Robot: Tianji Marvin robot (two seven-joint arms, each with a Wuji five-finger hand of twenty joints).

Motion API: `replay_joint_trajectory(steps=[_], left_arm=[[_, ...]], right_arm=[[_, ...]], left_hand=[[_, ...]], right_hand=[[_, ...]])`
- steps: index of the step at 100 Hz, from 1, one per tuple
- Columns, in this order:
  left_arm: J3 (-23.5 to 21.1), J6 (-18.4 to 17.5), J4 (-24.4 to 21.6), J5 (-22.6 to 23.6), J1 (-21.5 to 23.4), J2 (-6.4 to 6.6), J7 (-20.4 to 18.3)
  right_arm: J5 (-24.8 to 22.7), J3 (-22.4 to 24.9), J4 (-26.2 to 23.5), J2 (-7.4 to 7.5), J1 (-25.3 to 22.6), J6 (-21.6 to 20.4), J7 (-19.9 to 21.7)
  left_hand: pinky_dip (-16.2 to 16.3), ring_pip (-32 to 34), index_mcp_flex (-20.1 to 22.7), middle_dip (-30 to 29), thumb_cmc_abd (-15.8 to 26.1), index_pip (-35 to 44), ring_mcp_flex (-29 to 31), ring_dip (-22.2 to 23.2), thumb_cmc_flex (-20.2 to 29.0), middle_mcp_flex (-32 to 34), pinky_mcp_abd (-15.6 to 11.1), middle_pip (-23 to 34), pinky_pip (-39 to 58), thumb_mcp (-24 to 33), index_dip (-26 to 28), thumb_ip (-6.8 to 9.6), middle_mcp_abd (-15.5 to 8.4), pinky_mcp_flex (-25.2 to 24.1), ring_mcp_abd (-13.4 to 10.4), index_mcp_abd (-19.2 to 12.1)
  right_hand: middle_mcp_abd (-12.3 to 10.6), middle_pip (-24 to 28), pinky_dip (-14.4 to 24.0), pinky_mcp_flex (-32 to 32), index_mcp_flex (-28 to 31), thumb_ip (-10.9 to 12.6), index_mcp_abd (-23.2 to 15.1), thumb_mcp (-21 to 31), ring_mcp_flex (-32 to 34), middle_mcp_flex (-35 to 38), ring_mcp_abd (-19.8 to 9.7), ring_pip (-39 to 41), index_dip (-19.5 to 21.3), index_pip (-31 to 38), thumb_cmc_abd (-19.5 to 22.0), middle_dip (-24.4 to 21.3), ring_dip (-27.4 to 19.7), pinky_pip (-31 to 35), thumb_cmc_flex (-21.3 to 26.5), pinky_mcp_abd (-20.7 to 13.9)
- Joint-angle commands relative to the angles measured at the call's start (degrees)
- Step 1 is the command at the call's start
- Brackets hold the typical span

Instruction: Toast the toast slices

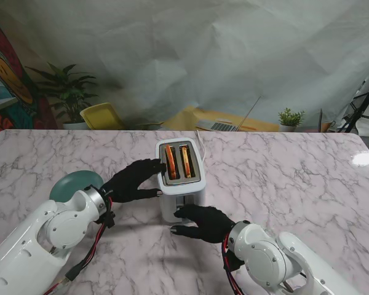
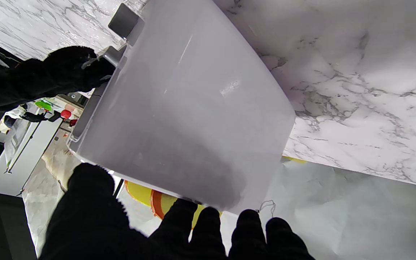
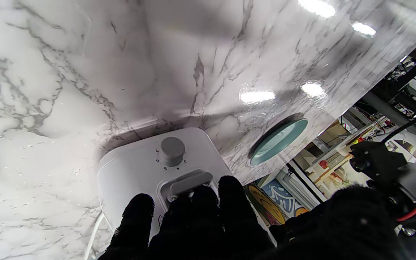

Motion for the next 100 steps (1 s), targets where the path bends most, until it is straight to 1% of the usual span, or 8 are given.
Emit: replay_joint_trajectory(steps=[1, 23, 47, 62, 81, 91, 100], left_arm=[[0.3, 0.0, 0.9, 0.3, 0.5, -0.09, -1.1], [0.2, -0.2, 0.8, 0.4, 0.7, -0.1, -1.0], [0.0, -0.1, 0.7, 0.5, 1.0, -0.1, -0.9], [0.0, 0.0, 0.6, 0.5, 1.0, -0.12, -0.8], [0.2, -0.1, 0.8, 0.5, 1.0, -0.16, -0.6], [0.4, 0.0, 0.8, 0.5, 0.9, -0.19, -0.4], [0.5, 0.0, 0.8, 0.6, 0.9, -0.22, -0.2]], right_arm=[[0.5, -0.8, 2.6, -0.12, -0.2, 0.5, 0.4], [2.2, -1.8, 4.6, -0.08, 0.8, 0.6, 0.6], [1.8, -1.4, 4.2, -0.13, 0.5, -0.1, 0.3], [0.1, 0.6, 1.2, -0.25, -1.6, -1.8, -0.5], [-2.8, 3.7, -4.2, -0.32, -4.7, -4.6, -1.0], [-4.4, 5.5, -7.1, -0.31, -6.1, -6.2, -0.9], [-6.0, 7.2, -9.6, -0.49, -7.8, -7.9, -1.7]], left_hand=[[0.8, 1.2, 3.6, 0.8, 0.0, 4.2, 0.9, 0.1, 1.0, 2.6, -2.7, 2.6, 0.2, -0.2, 1.6, 0.44, 1.5, -0.6, -1.3, -1.0], [0.9, 1.2, 3.7, 0.8, 0.0, 4.3, 0.9, 0.1, 1.0, 2.7, -2.7, 2.6, 0.2, -0.2, 1.6, 0.45, 1.5, -0.5, -1.2, -1.0], [0.9, 1.2, 3.8, 0.9, 0.0, 4.3, 1.0, 0.1, 1.0, 2.7, -2.6, 2.6, 0.2, -0.2, 1.6, 0.45, 1.6, -0.4, -1.1, -1.0], [0.9, 1.3, 3.8, 0.8, 0.0, 4.3, 1.0, 0.1, 1.0, 2.7, -2.6, 2.6, 0.2, -0.2, 1.6, 0.45, 1.6, -0.4, -1.1, -0.9], [1.0, 1.3, 3.8, 0.9, 0.0, 4.3, 1.1, 0.2, 1.1, 2.8, -2.6, 2.6, 0.2, -0.2, 1.6, 0.45, 1.6, -0.3, -1.1, -1.0], [1.0, 1.3, 3.9, 0.9, 0.0, 4.4, 1.1, 0.2, 1.0, 2.8, -2.6, 2.6, 0.2, -0.2, 1.6, 0.45, 1.7, -0.3, -1.1, -0.9], [1.0, 1.3, 3.8, 0.9, 0.0, 4.4, 1.1, 0.2, 1.0, 2.8, -2.5, 2.6, 0.3, -0.2, 1.6, 0.44, 1.6, -0.3, -1.1, -1.0]], right_hand=[[2.5, 0.3, 1.1, -1.2, -1.4, 1.4, 0.2, -1.5, 0.2, 0.7, 3.8, 1.0, 1.2, 0.3, 2.4, 0.3, 0.3, -1.4, 1.1, -3.0], [2.4, 0.6, 1.3, -1.5, -2.0, 1.4, 0.1, -1.8, -0.6, -0.1, 3.5, 1.1, 1.4, 0.3, 2.8, 0.6, 0.4, -2.3, 1.4, -3.4], [2.2, 1.3, 1.9, -1.4, -2.3, 1.4, 0.0, -2.2, -0.8, -1.0, 3.4, 1.4, 1.7, 0.3, 3.0, 1.3, 0.5, -3.3, 1.5, -3.4], [2.3, 3.8, 3.3, -0.8, -2.1, 1.5, 0.0, -3.0, -0.5, -2.1, 3.6, 1.7, 2.1, 0.4, 3.1, 3.6, 0.6, -4.3, 1.7, -3.0], [2.5, 11.0, 4.7, 0.1, -1.5, 1.4, 0.1, -3.2, 0.2, -5.2, 4.2, 1.8, 2.3, 0.2, 3.1, 7.3, 0.7, -5.2, 1.8, -2.3], [2.6, 12.4, 4.8, 0.3, -1.4, 1.4, 0.1, -3.2, 0.5, -5.9, 4.2, 1.8, 2.3, 0.2, 3.2, 8.0, 0.7, -5.4, 1.6, -2.1], [2.8, 13.4, 4.9, 0.8, -1.0, 1.4, 0.2, -3.2, 1.0, -5.7, 4.5, 2.0, 2.3, 0.3, 3.1, 8.4, 0.8, -5.2, 1.7, -1.8]])
